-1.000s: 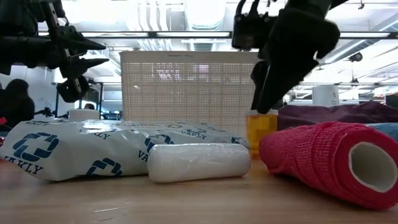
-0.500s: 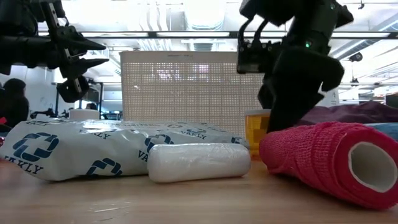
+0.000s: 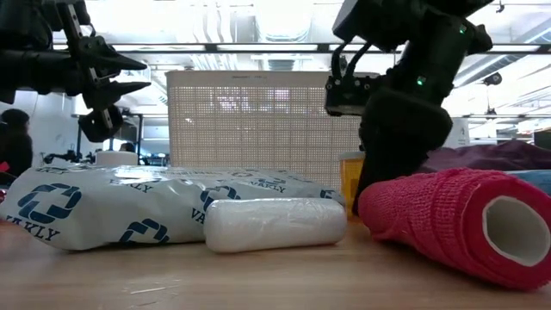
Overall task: Pick & place medical supplies in basket/bin
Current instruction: Put the orange pill bottle into the white bin
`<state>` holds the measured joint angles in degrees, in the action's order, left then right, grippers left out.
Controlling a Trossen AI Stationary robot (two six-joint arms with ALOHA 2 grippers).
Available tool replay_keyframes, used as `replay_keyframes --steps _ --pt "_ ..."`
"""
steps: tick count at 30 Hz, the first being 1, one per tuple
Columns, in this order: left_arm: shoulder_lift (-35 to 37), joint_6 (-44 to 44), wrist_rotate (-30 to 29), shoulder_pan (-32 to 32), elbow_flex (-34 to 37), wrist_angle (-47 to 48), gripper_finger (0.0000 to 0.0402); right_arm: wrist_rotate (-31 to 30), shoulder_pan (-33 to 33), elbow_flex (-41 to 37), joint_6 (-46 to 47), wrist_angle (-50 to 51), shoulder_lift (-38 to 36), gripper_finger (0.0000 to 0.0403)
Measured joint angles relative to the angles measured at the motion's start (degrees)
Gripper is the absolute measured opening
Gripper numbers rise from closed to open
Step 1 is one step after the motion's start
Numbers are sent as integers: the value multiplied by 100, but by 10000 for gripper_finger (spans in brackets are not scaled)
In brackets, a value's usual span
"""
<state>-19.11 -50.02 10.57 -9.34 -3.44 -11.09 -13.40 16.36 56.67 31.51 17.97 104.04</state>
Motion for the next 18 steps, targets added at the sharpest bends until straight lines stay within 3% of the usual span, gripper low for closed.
replay_keyframes --steps 9,18 --pt "0 0 -15 0 7 20 90 -58 -2 6 131 -10 -21 319" --pt "0 0 -57 0 7 22 90 -77 -2 -18 225 -19 -30 190"
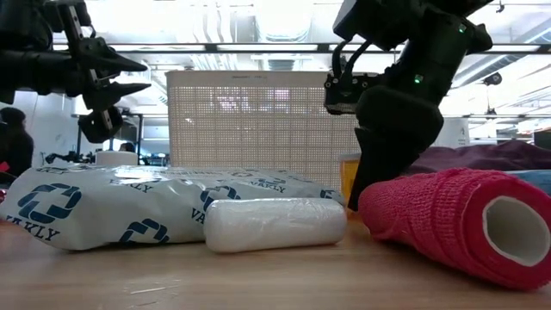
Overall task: Pick & place medical supplies in basket/bin
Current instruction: Put the orange pill bottle into the white bin
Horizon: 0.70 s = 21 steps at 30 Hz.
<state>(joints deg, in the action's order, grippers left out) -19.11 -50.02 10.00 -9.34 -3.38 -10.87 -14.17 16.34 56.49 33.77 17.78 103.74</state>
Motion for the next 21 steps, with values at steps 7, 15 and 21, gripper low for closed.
replay_keyframes --steps 7,15,21 --pt "0 -2 -118 0 -1 0 90 -3 2 189 -73 2 -298 164" --pt "0 -2 -145 0 -37 -14 90 -1049 -202 1234 -558 1291 -1440 194" --pt "-64 -2 -233 0 -37 -55 90 -2435 -639 2436 -1581 2761 -1871 170"
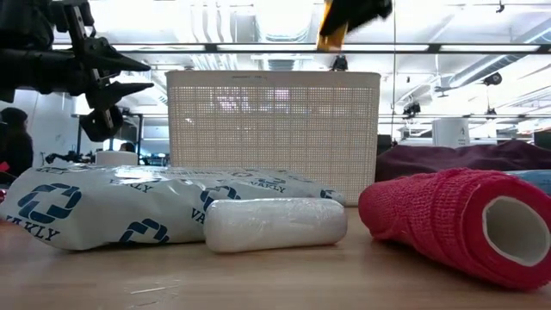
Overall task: Pick & place medical supplies in basket/bin
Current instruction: Put the orange pill bottle into the white bin, then put the white pill bottle into the white bin
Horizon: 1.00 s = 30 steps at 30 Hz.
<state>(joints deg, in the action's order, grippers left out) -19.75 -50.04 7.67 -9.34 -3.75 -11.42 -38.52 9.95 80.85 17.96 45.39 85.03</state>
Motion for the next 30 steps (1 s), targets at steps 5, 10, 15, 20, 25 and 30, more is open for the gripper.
replay_keyframes --steps 5,10,15,20,25,30 --pt "-100 -42 -34 7 0 -73 90 304 -1510 521 -278 -173 -169 173" --pt "-161 -168 -22 7 0 -199 90 2653 -3185 973 -164 -411 333 186" --pt "-161 -341 -24 7 0 -271 90 3453 -3680 1531 -392 72 1438 189" --pt "-214 -689 -106 7 -2 -252 100 3431 -3607 2377 -736 709 2247 220" --pt "-400 -876 -70 9 -2 -246 147 3106 -3349 3218 -1240 1516 2656 282" --pt "-476 -587 55 173 -155 -148 173 2609 -3016 3527 -1718 1615 2425 335"
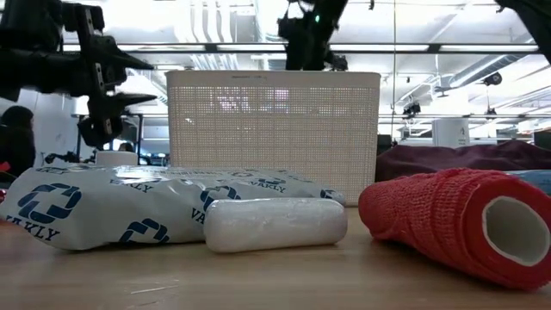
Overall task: Pick & place medical supplies in basket/bin
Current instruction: Put the white pill bottle into the white bin
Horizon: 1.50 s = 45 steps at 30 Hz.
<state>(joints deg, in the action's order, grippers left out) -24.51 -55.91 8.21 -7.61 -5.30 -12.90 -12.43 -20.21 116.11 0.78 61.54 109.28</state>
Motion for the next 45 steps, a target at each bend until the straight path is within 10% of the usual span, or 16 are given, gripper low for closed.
replay_keyframes --steps 12,26,30,45 --pt "-1375 1747 -2280 1778 -3350 5629 151 -1013 1017 -1382 460 175 -1612 359" --pt "-4132 971 -2753 3539 -4017 5588 260 -1479 1910 -4092 2289 126 -3252 359" --pt "-4397 506 -3658 3954 -4279 5503 274 -1479 2076 -4605 2624 106 -3624 359" --pt "-5391 -1217 -4044 4614 -3984 5381 275 -1761 2273 -5935 3316 -386 -4523 359"
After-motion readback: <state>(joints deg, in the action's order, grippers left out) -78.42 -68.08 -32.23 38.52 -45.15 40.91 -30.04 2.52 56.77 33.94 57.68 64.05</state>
